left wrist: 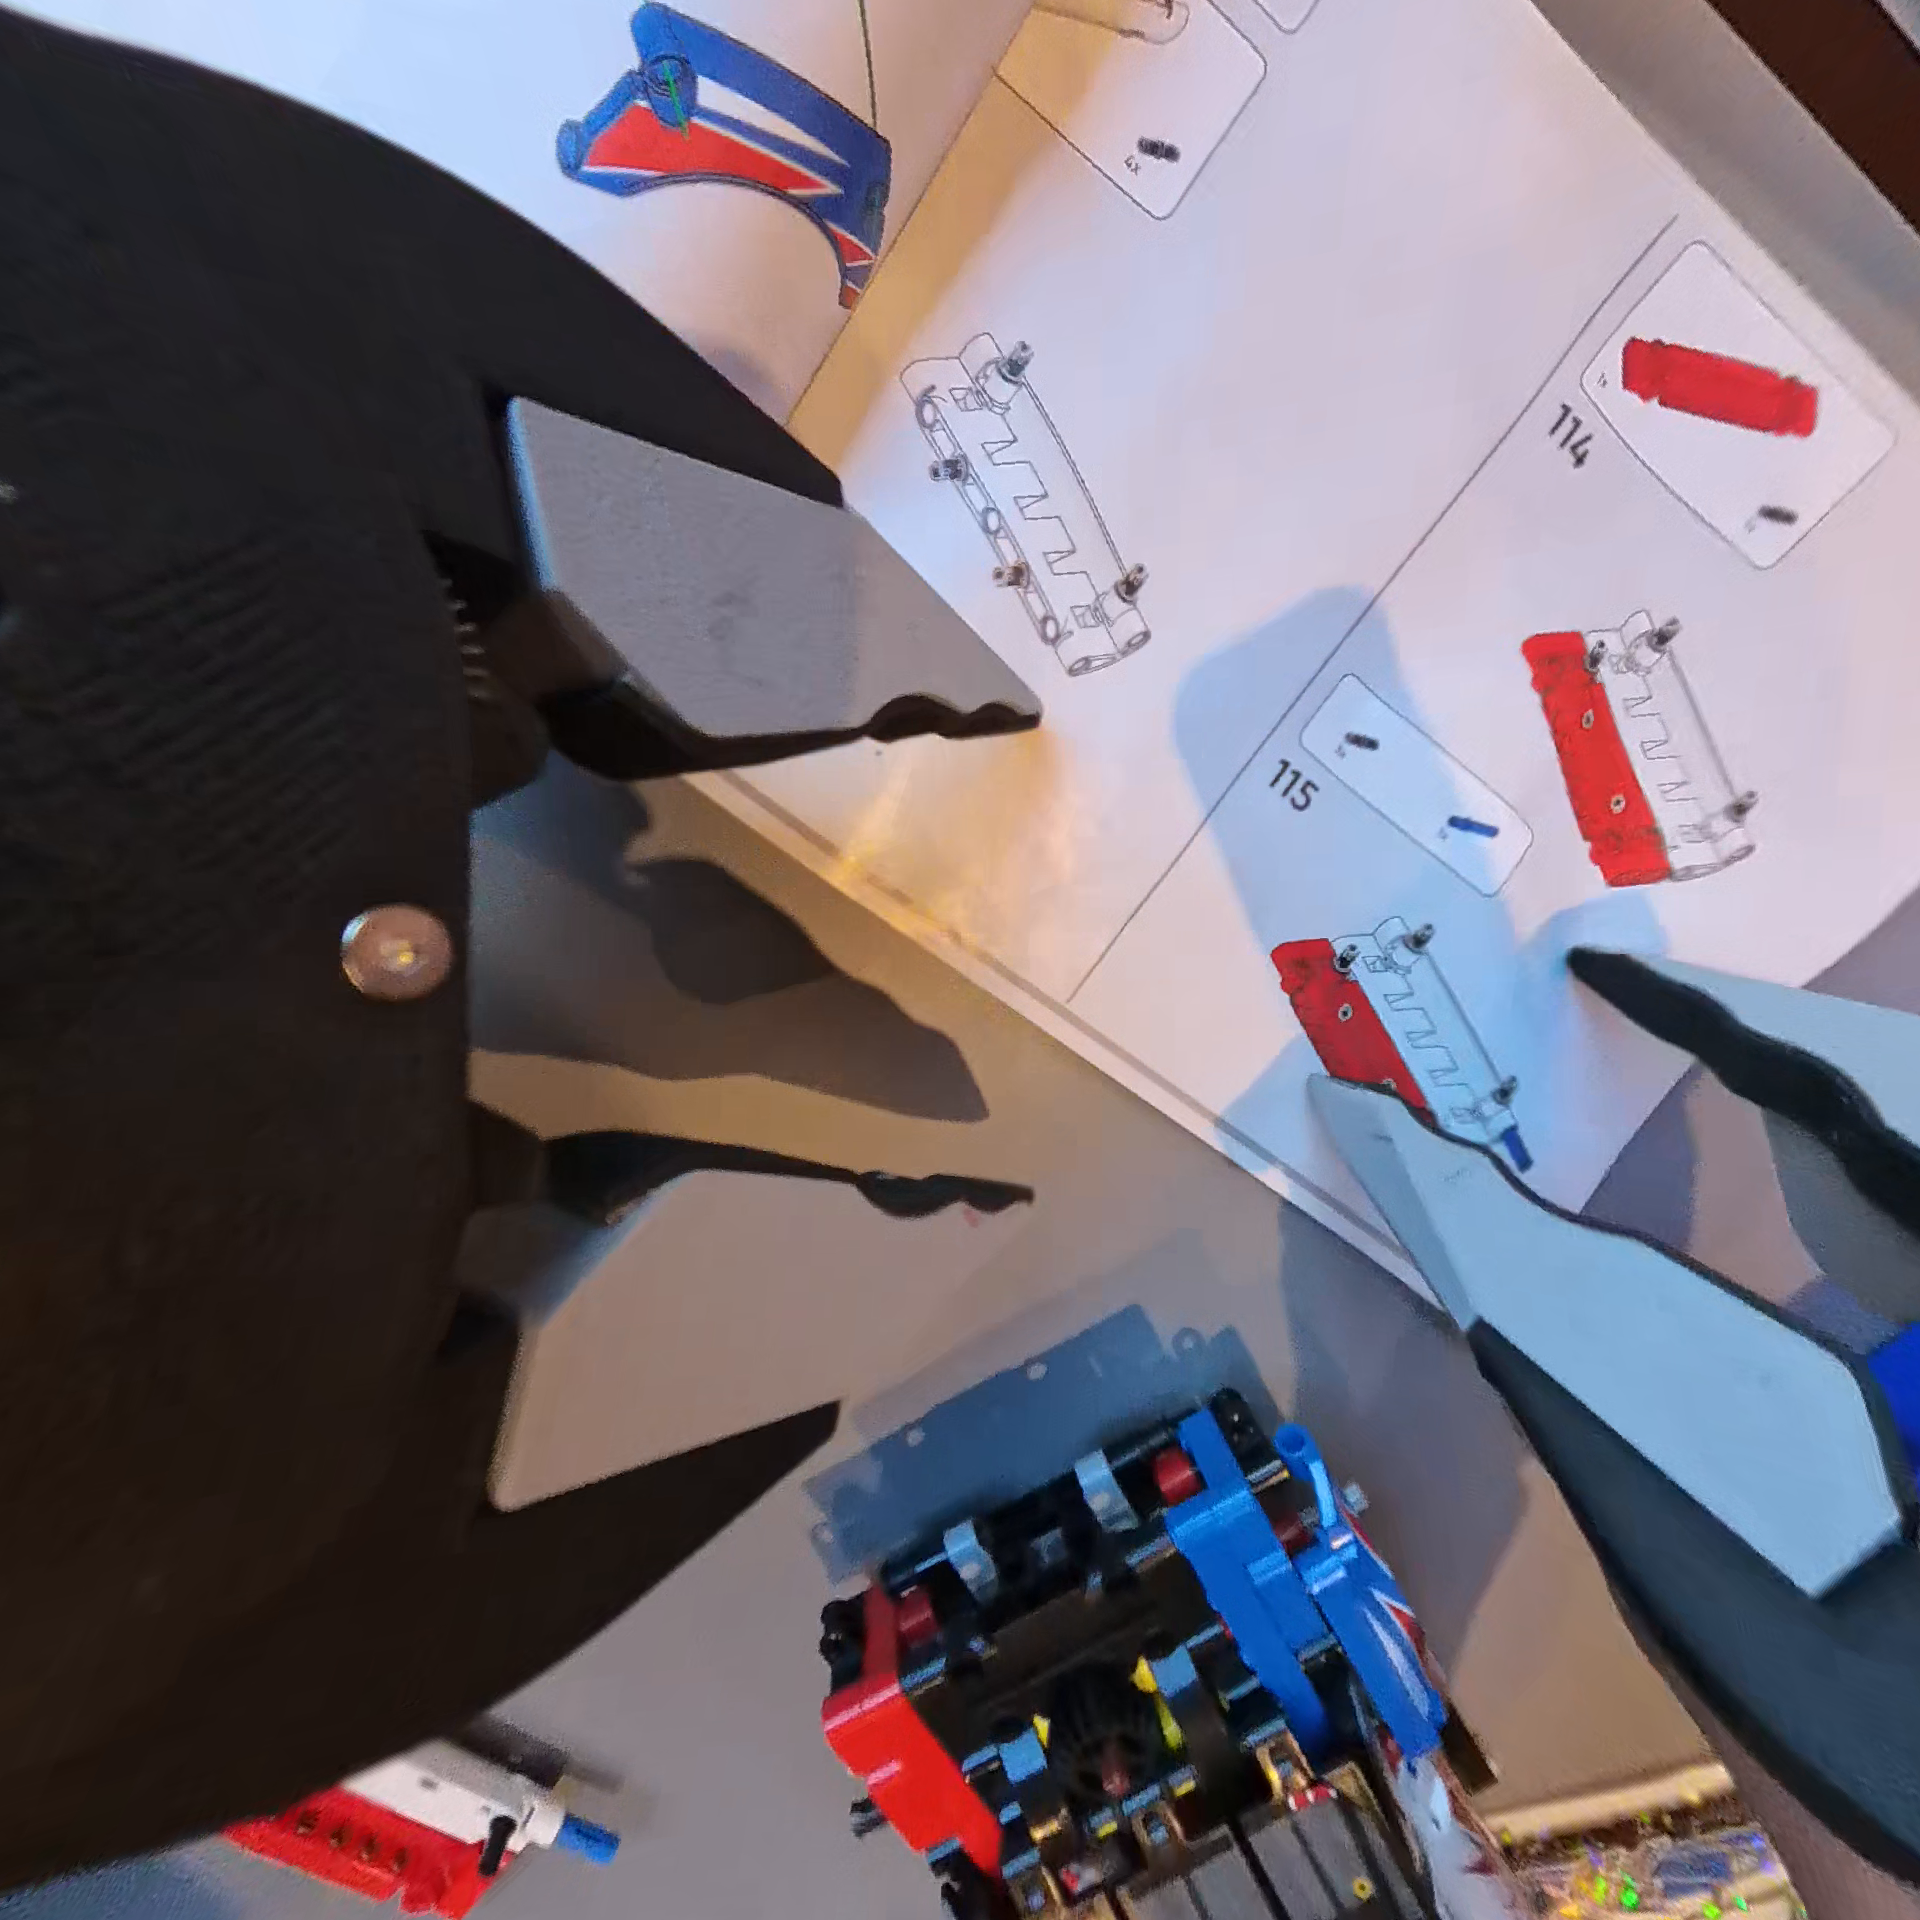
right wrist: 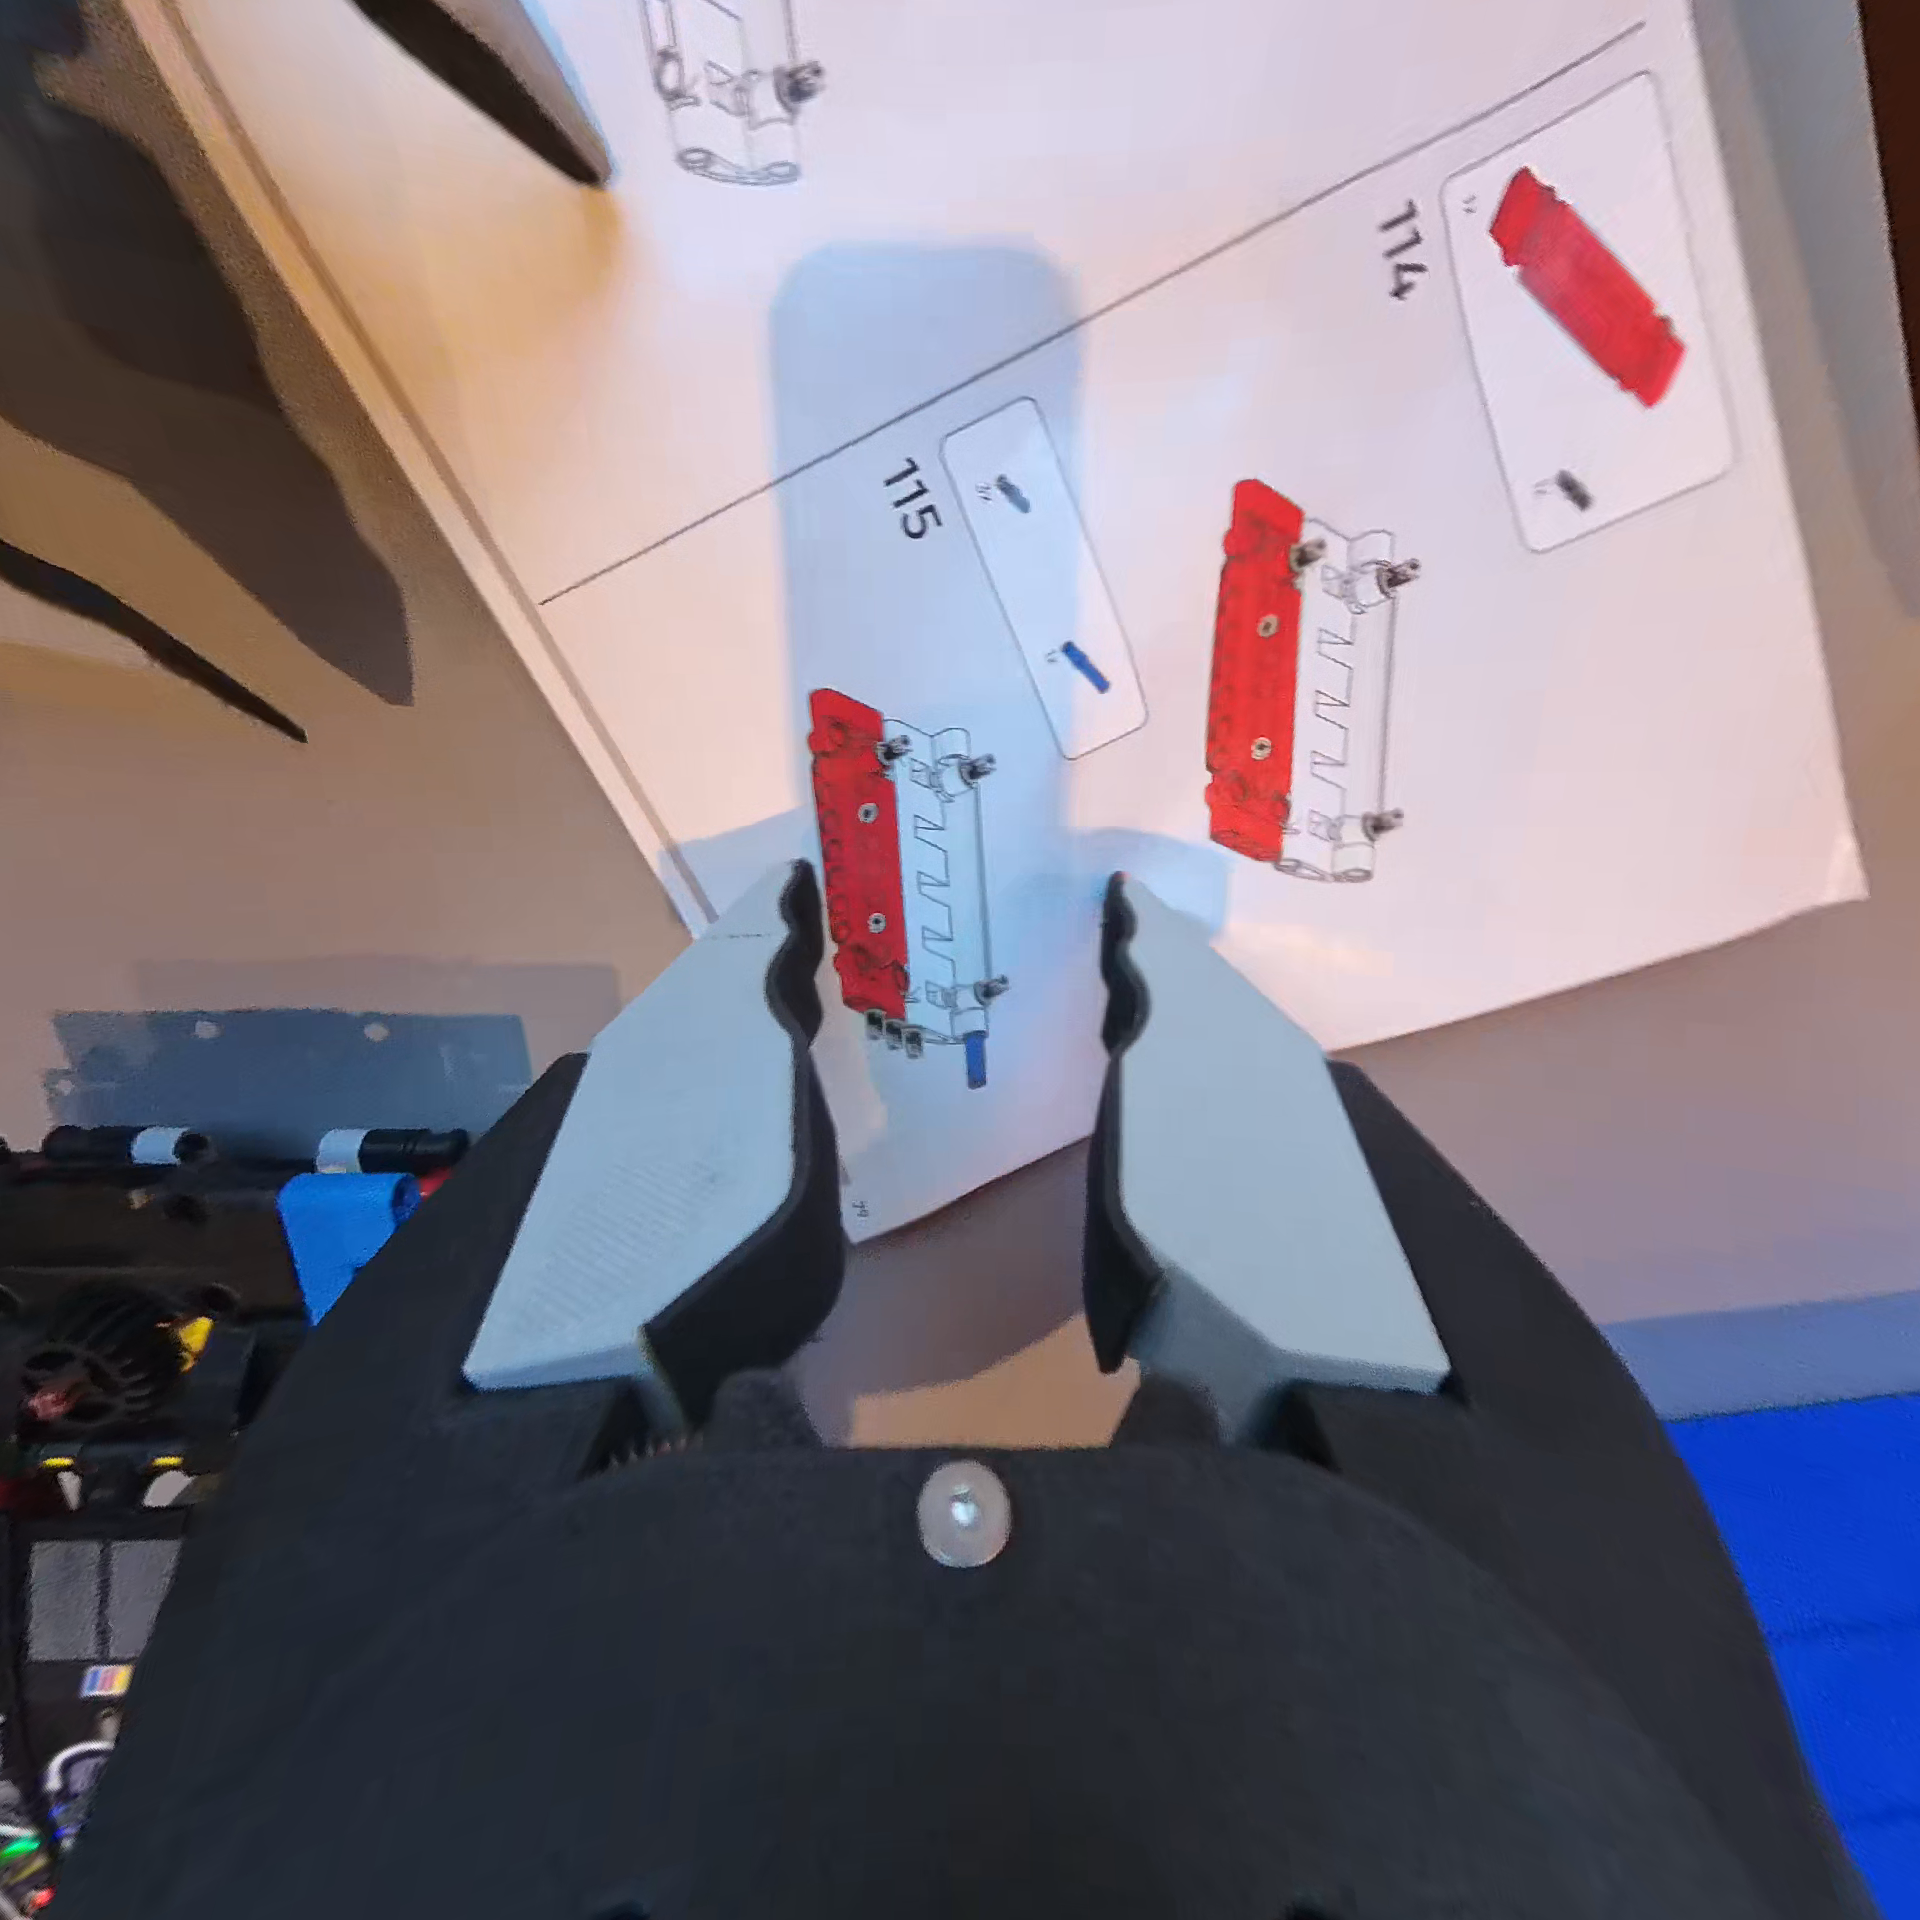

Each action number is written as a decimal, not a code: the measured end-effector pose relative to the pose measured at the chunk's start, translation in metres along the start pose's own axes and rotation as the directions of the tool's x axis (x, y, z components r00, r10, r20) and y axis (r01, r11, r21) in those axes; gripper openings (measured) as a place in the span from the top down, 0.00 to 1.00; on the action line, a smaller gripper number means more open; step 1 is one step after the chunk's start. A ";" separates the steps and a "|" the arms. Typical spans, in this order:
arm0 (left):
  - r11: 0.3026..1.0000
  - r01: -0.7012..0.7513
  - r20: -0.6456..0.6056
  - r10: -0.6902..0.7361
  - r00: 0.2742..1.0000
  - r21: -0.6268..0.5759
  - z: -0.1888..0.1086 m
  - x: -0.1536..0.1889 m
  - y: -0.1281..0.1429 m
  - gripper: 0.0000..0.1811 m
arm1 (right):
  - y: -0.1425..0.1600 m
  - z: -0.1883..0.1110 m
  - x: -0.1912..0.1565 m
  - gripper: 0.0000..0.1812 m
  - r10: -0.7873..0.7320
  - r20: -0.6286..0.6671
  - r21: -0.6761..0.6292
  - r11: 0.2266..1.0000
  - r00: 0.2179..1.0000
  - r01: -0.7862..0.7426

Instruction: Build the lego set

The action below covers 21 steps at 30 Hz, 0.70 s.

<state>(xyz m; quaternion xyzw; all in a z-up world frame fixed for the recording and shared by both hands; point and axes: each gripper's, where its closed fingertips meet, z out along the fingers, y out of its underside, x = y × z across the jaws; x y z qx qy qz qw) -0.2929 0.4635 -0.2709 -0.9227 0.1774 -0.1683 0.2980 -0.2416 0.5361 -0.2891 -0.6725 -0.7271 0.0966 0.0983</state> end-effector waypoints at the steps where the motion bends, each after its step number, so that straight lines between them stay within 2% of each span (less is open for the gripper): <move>1: 1.000 -0.002 0.004 0.002 1.000 -0.008 -0.001 0.000 0.000 0.53 | -0.001 0.000 -0.003 0.74 -0.008 0.001 -0.007 1.000 1.000 0.008; 4: 1.000 0.023 0.013 -0.023 1.000 0.004 -0.004 -0.007 -0.004 0.53 | -0.002 0.000 -0.008 0.82 -0.017 -0.004 -0.010 1.000 1.000 0.017; 6: 0.999 0.041 0.007 -0.041 0.999 0.006 -0.006 -0.008 -0.005 0.53 | -0.004 0.000 -0.005 0.92 -0.012 -0.024 -0.012 1.000 1.000 0.012; 8: 1.000 0.031 0.012 -0.031 0.999 0.001 -0.006 -0.008 -0.003 0.53 | -0.004 0.000 -0.003 0.96 -0.009 -0.029 -0.034 0.999 1.000 0.008; 13: 0.999 -0.040 0.088 0.040 0.995 -0.002 -0.010 -0.017 0.002 0.55 | -0.006 0.000 0.000 1.00 0.047 0.007 -0.016 0.999 0.999 -0.047; 17: 0.997 -0.062 0.103 0.056 0.993 0.055 -0.009 -0.012 -0.010 0.56 | -0.007 -0.001 -0.001 1.00 0.078 0.046 0.002 0.997 0.996 -0.078; 21: 0.984 -0.169 0.157 0.158 0.975 0.061 -0.002 -0.002 -0.018 0.57 | -0.011 -0.008 -0.003 1.00 0.098 0.071 0.008 0.995 0.993 -0.099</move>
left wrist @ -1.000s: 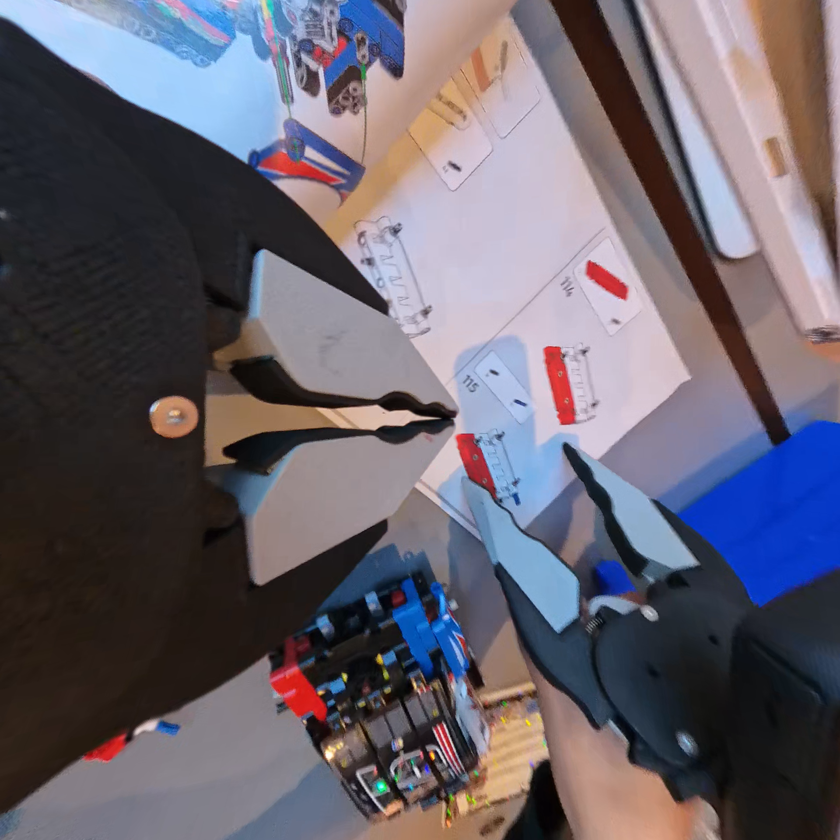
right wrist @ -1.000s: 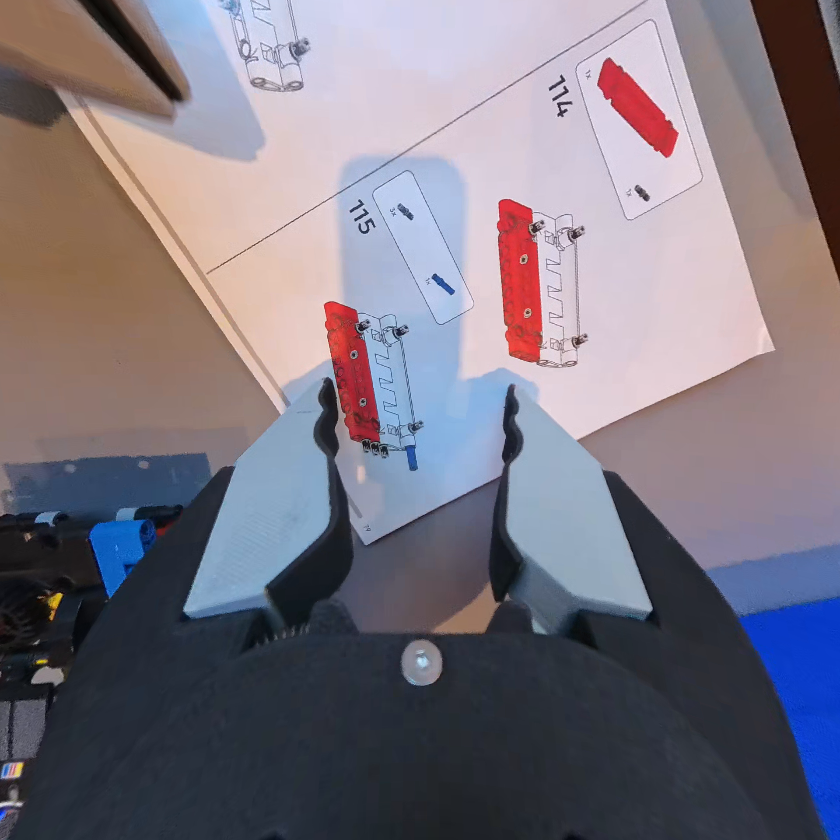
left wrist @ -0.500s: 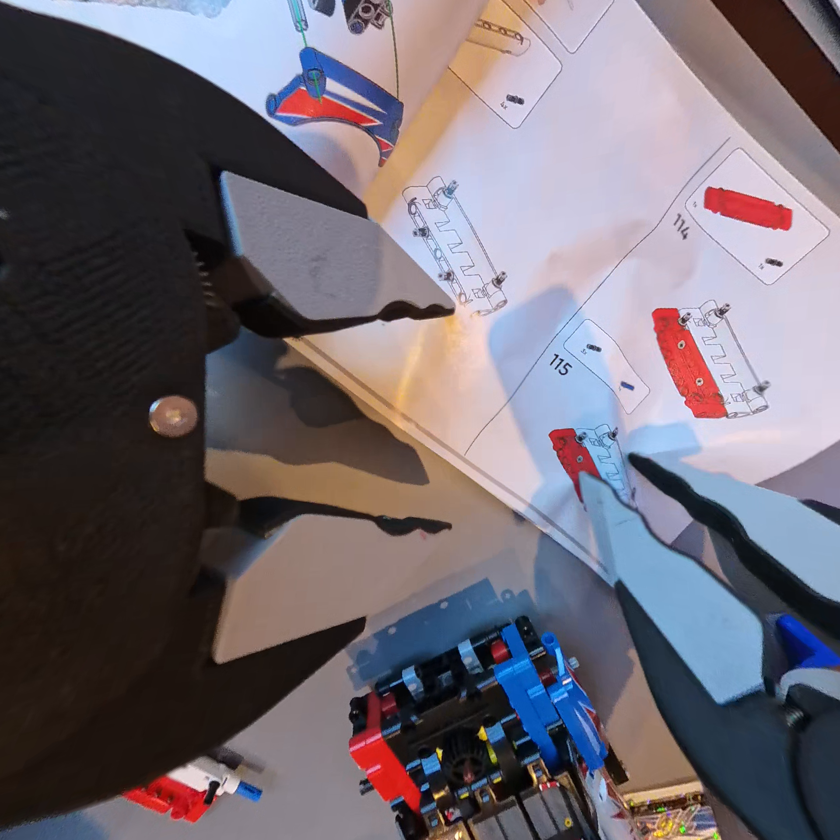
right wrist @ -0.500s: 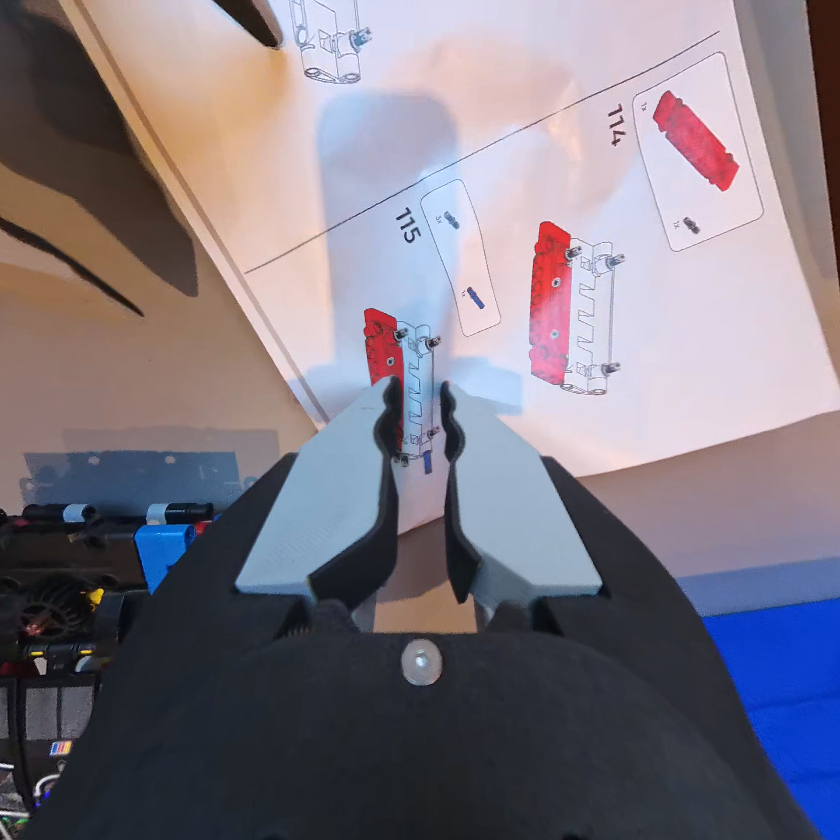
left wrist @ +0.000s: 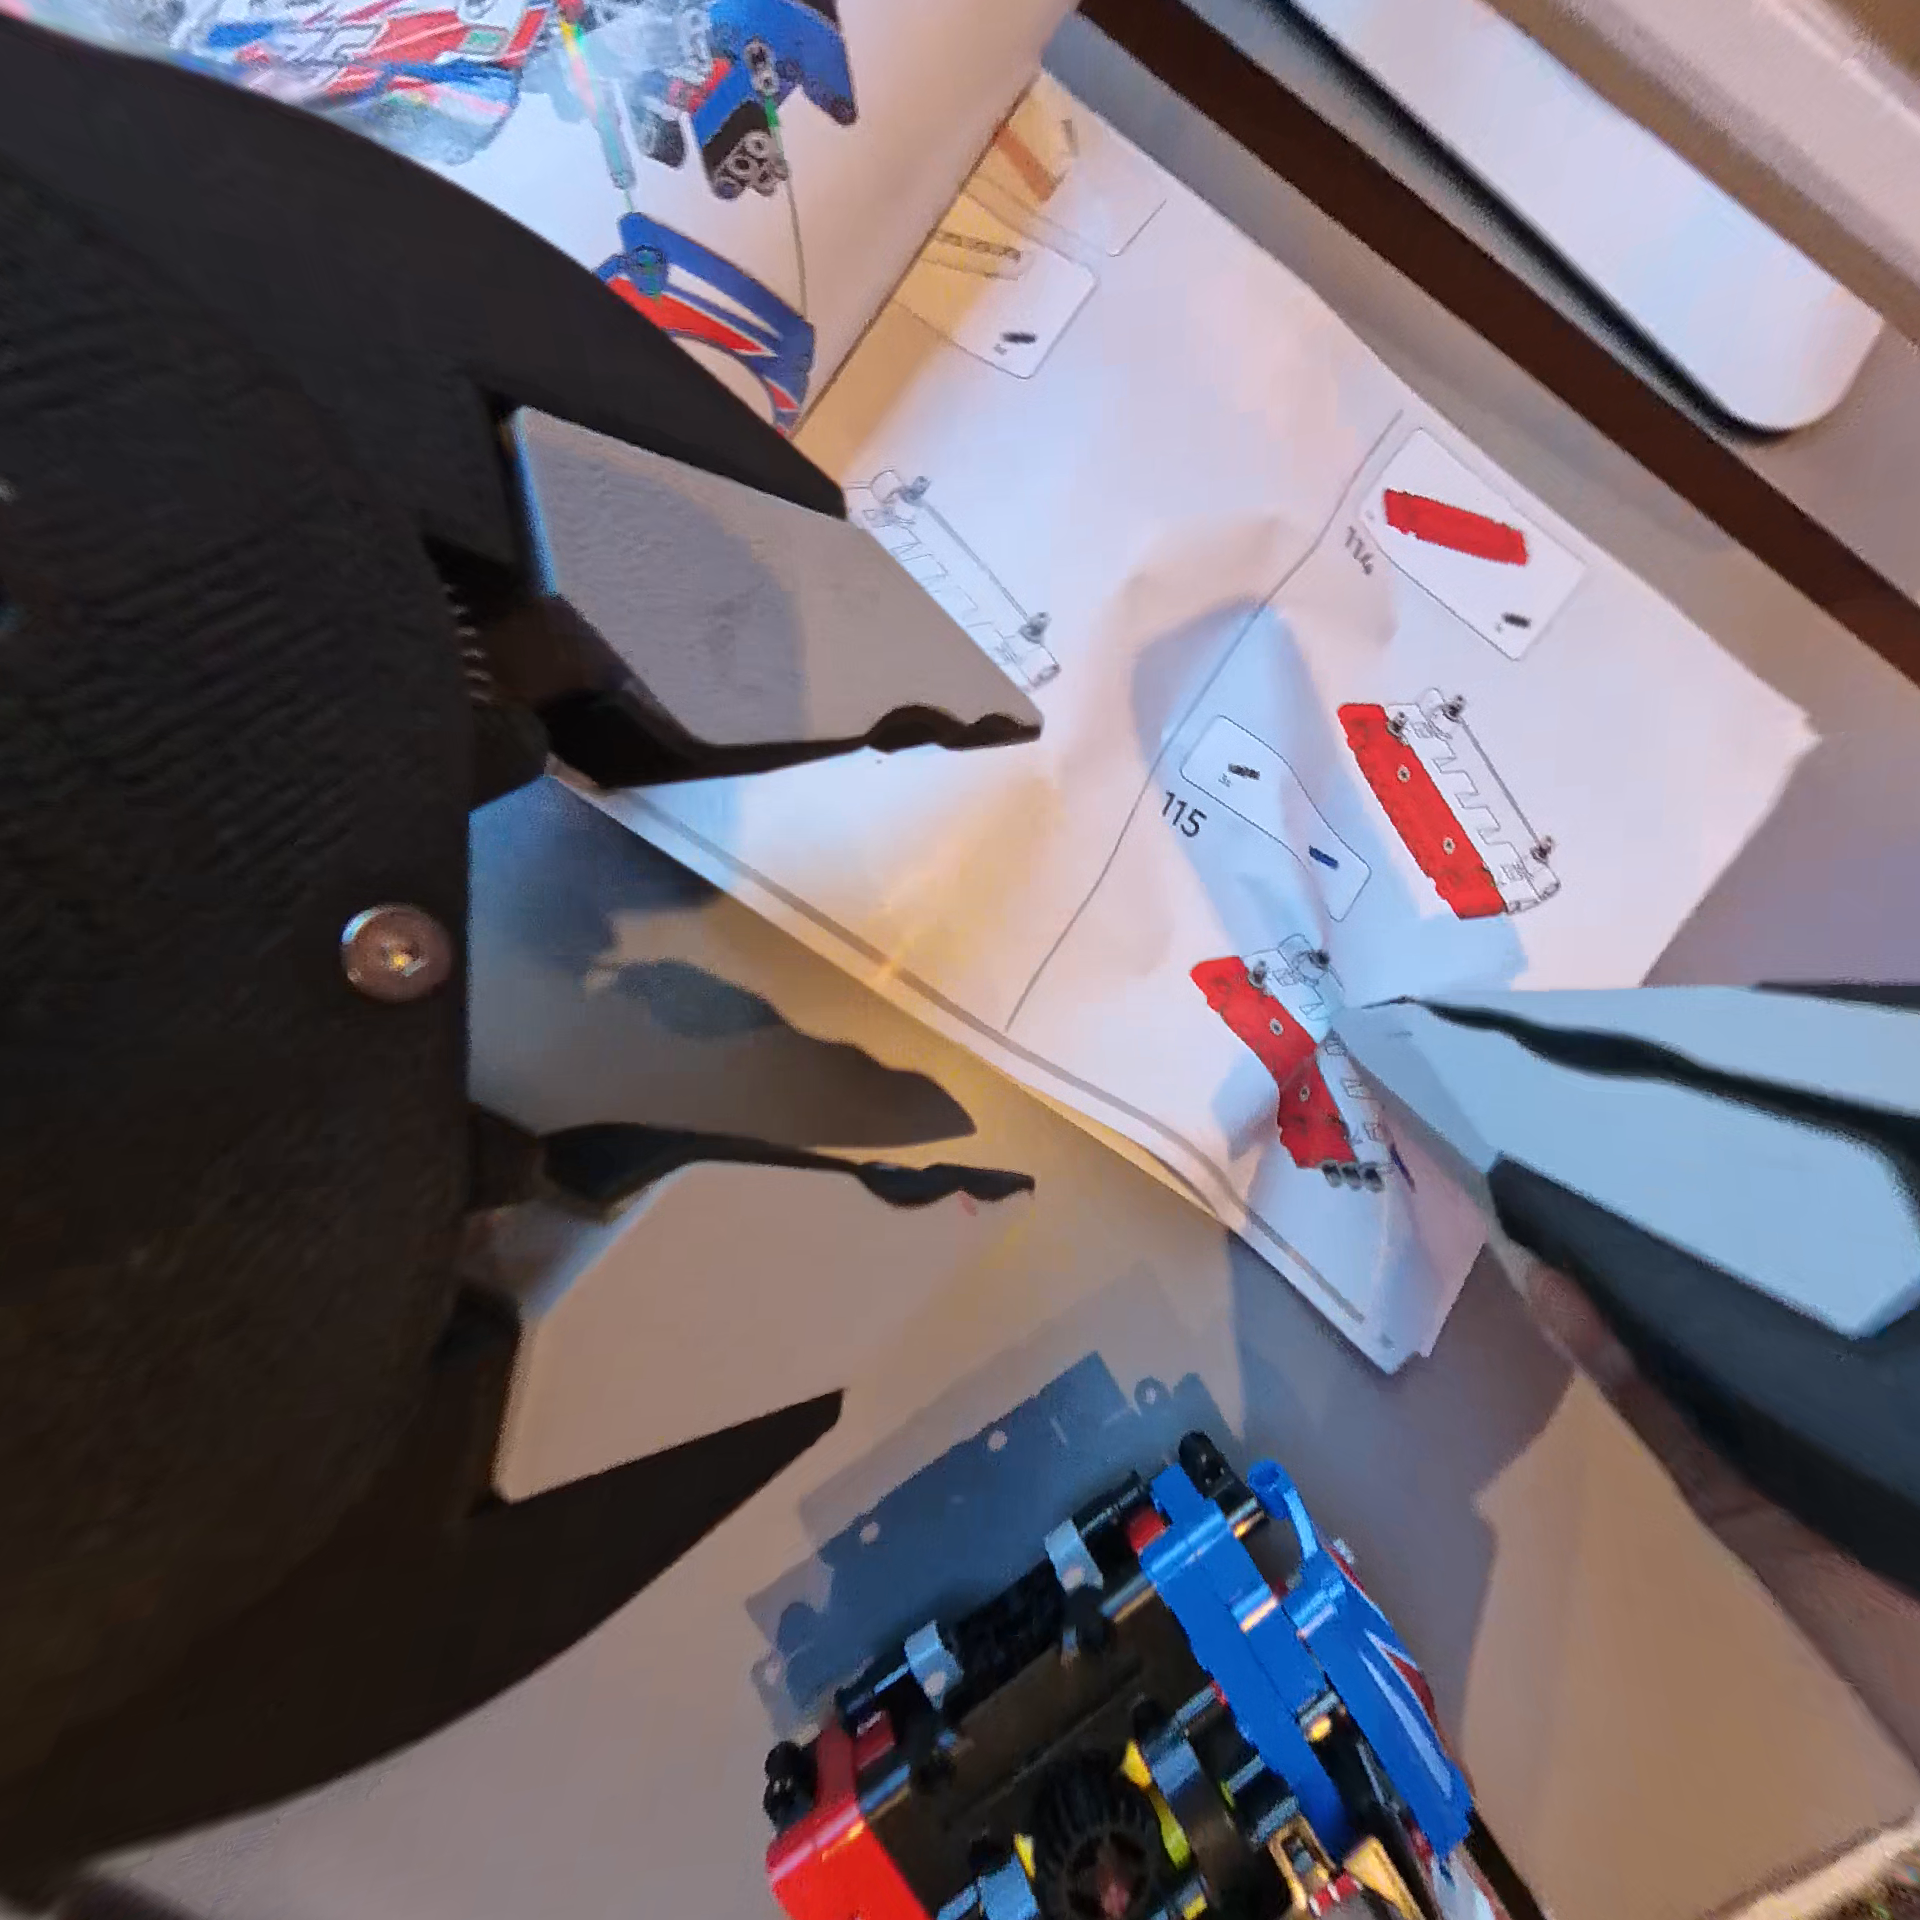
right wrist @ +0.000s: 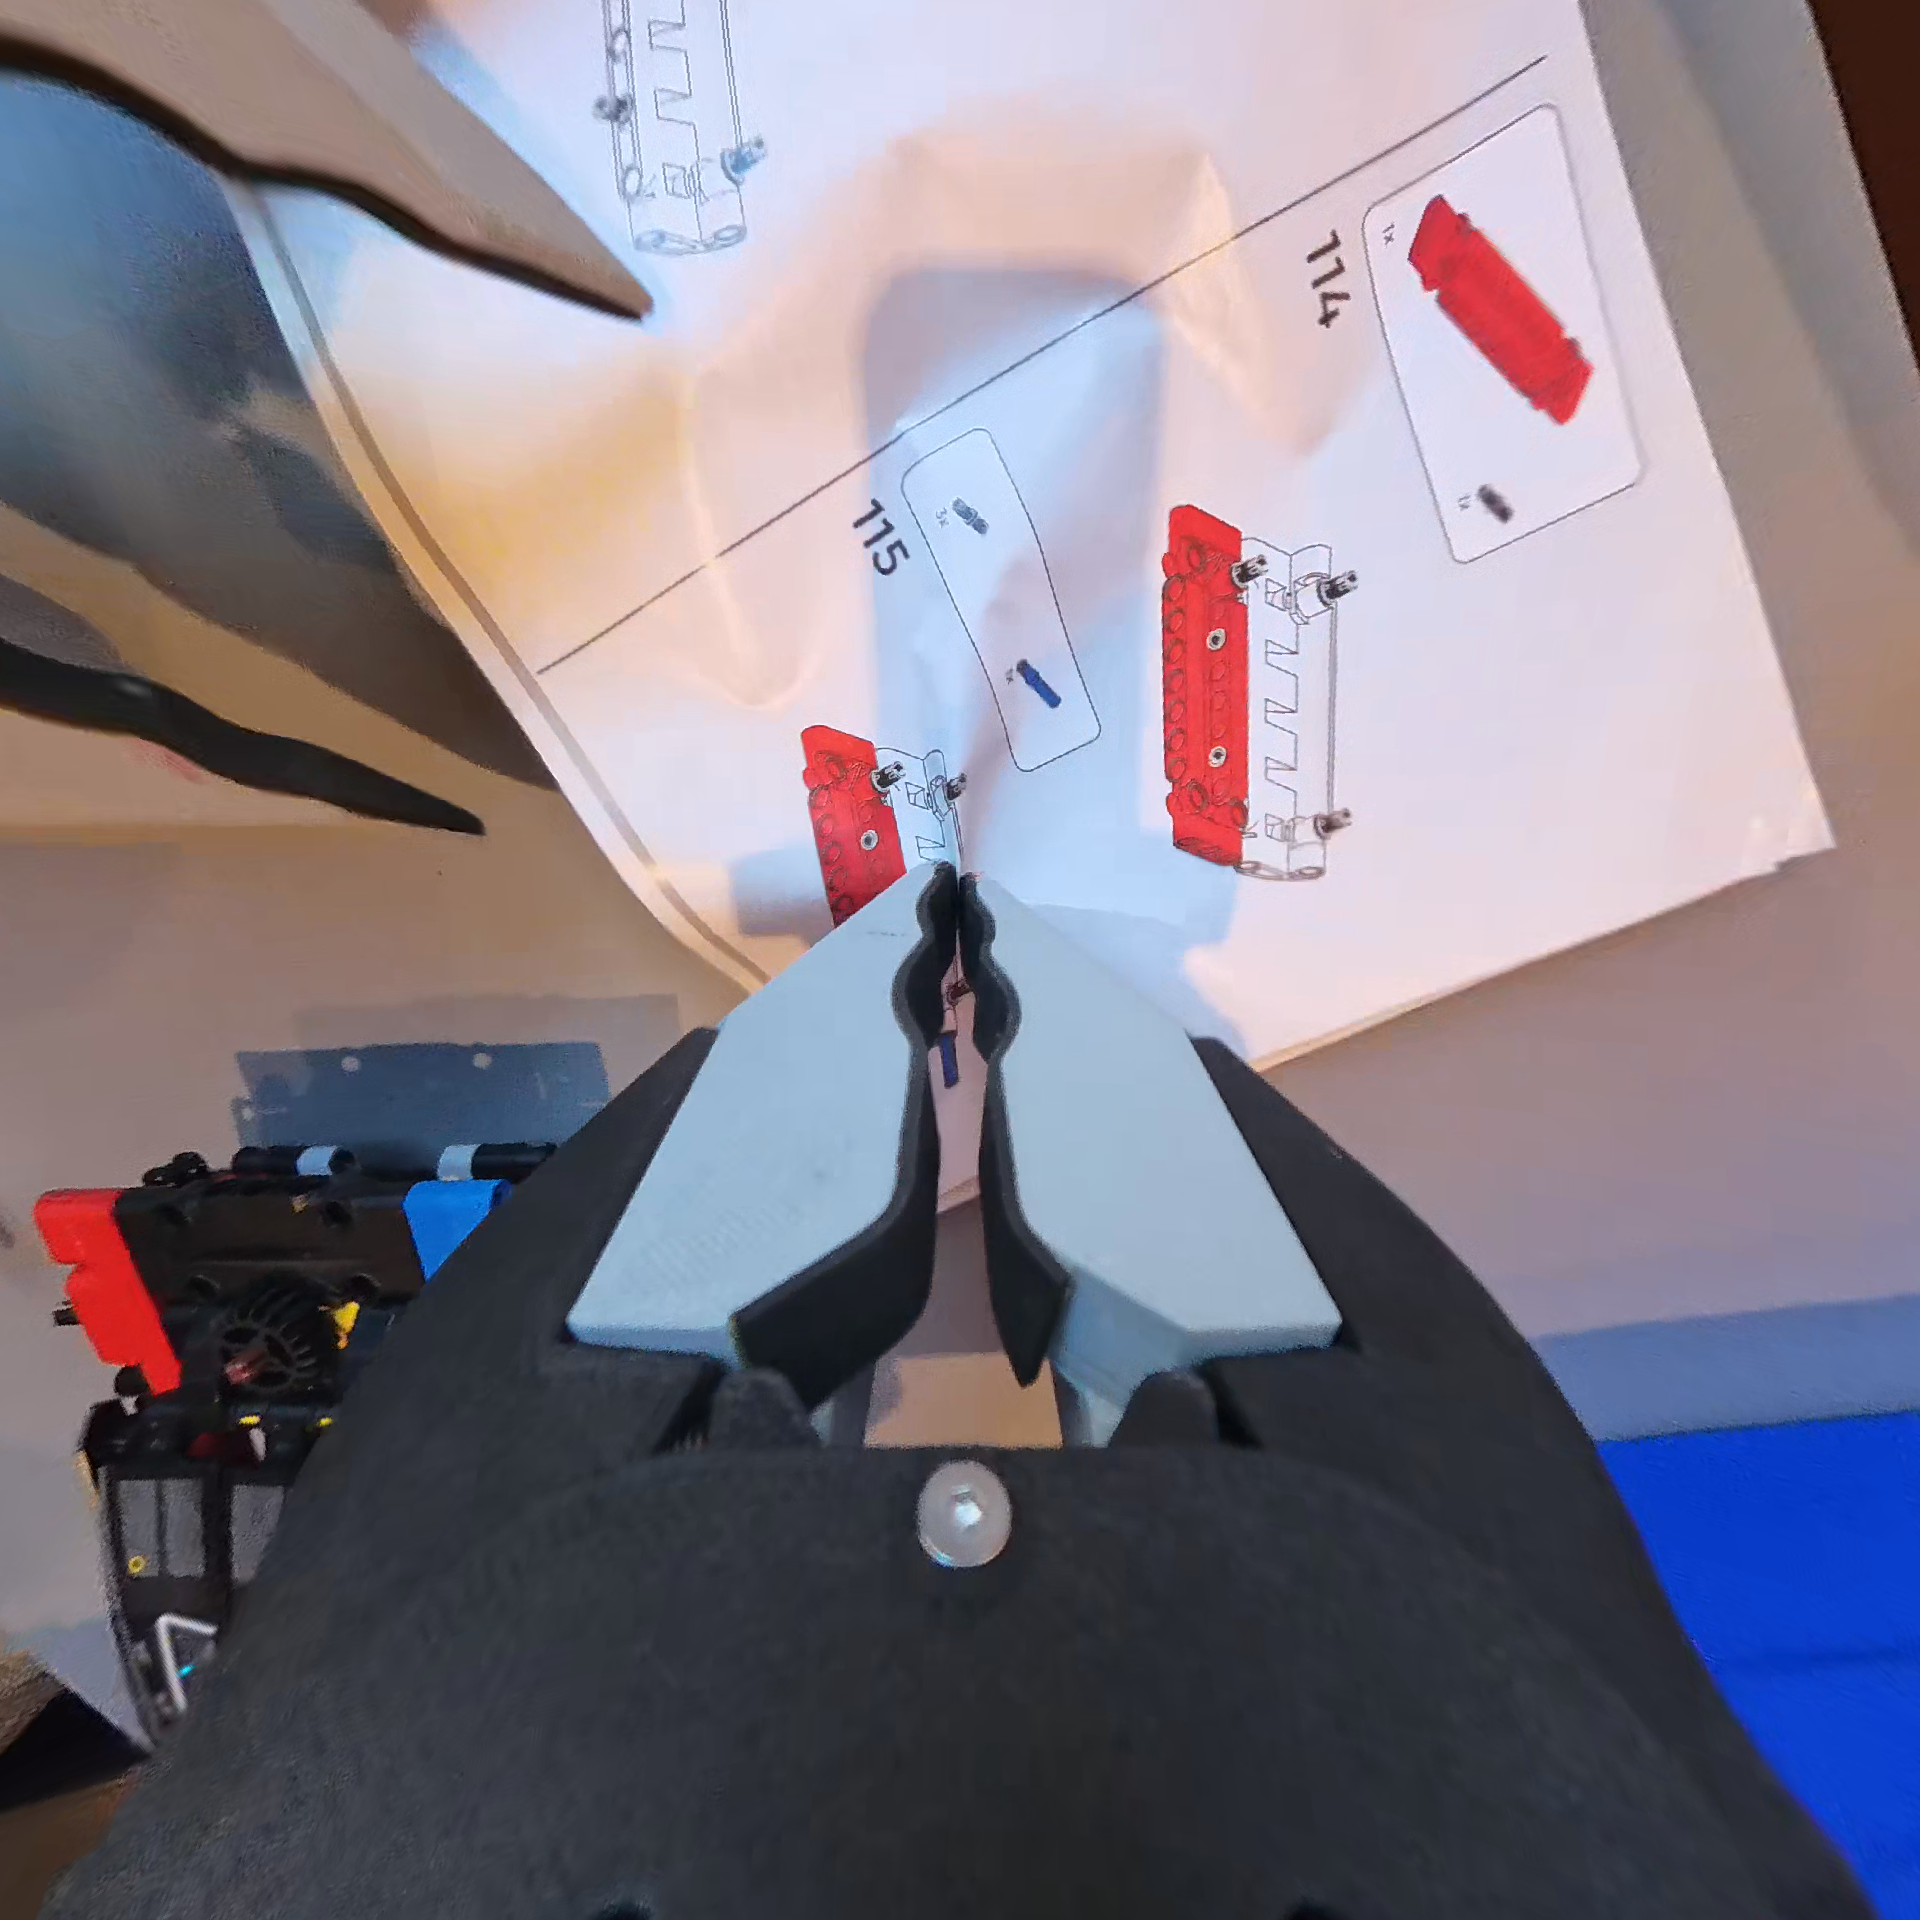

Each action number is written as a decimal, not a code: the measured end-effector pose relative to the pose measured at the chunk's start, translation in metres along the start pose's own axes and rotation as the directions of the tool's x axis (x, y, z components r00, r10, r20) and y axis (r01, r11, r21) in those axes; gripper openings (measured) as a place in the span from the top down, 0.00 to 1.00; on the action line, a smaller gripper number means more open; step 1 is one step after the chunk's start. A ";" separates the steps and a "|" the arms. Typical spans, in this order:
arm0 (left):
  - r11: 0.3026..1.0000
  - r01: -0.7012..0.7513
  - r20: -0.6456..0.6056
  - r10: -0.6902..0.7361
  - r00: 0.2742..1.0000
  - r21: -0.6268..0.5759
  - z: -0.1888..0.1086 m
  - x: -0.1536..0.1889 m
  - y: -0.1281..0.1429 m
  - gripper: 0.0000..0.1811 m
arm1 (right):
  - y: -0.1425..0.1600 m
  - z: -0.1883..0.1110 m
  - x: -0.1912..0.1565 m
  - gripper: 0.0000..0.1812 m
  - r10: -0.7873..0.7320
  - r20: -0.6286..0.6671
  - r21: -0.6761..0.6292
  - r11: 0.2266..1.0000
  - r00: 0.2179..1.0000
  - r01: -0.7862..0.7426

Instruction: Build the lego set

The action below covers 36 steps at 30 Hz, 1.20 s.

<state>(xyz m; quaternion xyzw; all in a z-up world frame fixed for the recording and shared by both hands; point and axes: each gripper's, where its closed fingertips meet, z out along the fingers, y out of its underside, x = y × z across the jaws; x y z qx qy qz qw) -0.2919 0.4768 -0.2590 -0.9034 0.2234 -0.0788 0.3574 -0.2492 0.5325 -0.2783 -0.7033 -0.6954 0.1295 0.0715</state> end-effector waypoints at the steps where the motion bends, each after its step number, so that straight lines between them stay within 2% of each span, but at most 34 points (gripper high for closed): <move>1: 1.000 -0.031 0.020 0.031 0.999 -0.001 0.002 0.001 -0.001 0.57 | -0.001 -0.003 0.000 1.00 0.007 0.004 0.004 1.000 1.000 -0.007; 9: 0.981 -0.194 0.150 0.193 0.970 -0.005 0.018 0.007 -0.009 0.64 | -0.011 -0.027 -0.002 1.00 0.082 0.080 0.066 0.994 0.993 -0.087; 11: 0.974 -0.228 0.196 0.222 0.955 0.012 0.015 0.006 -0.015 0.69 | -0.015 -0.034 -0.006 1.00 0.106 0.126 0.093 0.989 0.986 -0.119; 13: 0.964 -0.266 0.257 0.253 0.933 0.017 0.008 0.000 -0.020 0.79 | -0.023 -0.044 -0.009 1.00 0.126 0.169 0.134 0.980 0.978 -0.149; 16: 0.946 -0.325 0.364 0.295 0.883 0.021 -0.004 -0.011 -0.026 1.00 | -0.037 -0.060 -0.012 1.00 0.144 0.218 0.202 0.961 0.965 -0.189; 19: 0.956 -0.277 0.440 0.210 0.873 0.093 -0.021 -0.019 -0.034 1.00 | -0.051 -0.079 -0.011 1.00 0.121 0.183 0.289 0.942 0.976 -0.171; 21: 0.962 -0.220 0.462 0.124 0.878 0.162 -0.035 -0.026 -0.036 1.00 | -0.065 -0.102 -0.015 0.97 0.106 0.167 0.387 0.908 0.980 -0.164; 23: 0.962 -0.149 0.464 0.028 0.885 0.227 -0.049 -0.035 -0.032 1.00 | -0.080 -0.135 -0.016 0.94 0.111 0.129 0.530 0.832 0.985 -0.163; 25: 0.949 -0.057 0.447 -0.092 0.890 0.309 -0.068 -0.047 -0.025 1.00 | -0.089 -0.176 -0.012 0.85 0.158 0.059 0.680 0.716 0.986 -0.155; 27: 0.917 0.057 0.419 -0.235 0.877 0.395 -0.091 -0.065 -0.012 1.00 | -0.084 -0.205 -0.004 0.85 0.255 -0.025 0.769 0.622 0.966 -0.145; 28: 0.890 0.134 0.388 -0.320 0.864 0.436 -0.102 -0.074 -0.002 1.00 | -0.078 -0.210 0.000 0.85 0.299 -0.073 0.782 0.609 0.951 -0.131; 30: 0.808 0.318 0.285 -0.497 0.820 0.496 -0.118 -0.089 0.024 1.00 | -0.074 -0.194 -0.004 0.88 0.309 -0.143 0.746 0.658 0.940 -0.103; 33: 0.687 0.505 0.173 -0.666 0.726 0.523 -0.132 -0.103 0.065 1.00 | -0.092 -0.131 -0.029 0.85 0.239 -0.129 0.617 0.779 0.962 -0.111; 36: 0.577 0.622 0.082 -0.764 0.640 0.528 -0.142 -0.107 0.097 1.00 | -0.128 -0.063 -0.051 0.87 0.172 -0.122 0.530 0.844 0.977 -0.082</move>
